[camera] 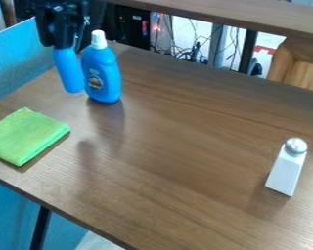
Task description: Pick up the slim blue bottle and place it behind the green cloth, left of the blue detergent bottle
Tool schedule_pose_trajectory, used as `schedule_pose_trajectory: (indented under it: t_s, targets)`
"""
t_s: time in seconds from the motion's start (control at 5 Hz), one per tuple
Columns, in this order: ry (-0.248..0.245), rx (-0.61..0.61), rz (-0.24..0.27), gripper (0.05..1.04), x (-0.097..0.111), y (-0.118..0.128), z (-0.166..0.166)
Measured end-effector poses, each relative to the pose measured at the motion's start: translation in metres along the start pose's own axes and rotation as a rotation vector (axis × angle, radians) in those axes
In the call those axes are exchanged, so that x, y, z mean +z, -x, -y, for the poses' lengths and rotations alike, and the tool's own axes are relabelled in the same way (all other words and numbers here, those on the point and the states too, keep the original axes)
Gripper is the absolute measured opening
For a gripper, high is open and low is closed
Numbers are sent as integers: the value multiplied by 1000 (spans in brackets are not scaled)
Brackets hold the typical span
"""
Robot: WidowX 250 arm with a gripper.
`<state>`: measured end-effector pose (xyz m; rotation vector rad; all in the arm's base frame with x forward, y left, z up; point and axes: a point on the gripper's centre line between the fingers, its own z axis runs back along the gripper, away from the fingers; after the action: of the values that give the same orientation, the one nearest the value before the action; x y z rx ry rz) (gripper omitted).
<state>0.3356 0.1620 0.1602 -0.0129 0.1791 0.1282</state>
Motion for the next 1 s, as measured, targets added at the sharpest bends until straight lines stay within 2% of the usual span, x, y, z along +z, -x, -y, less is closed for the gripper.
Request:
schedule_pose_trajectory:
  t_s: [0.2,0.4,0.8,1.0]
  targets:
    - [20,39,23,398,-1,-6,-21]
    - [49,68,-6,398,-11,-14,-39]
    - [87,123,-8,398,-18,-14,-64]
    - [81,136,-30,398,-26,-23,-73]
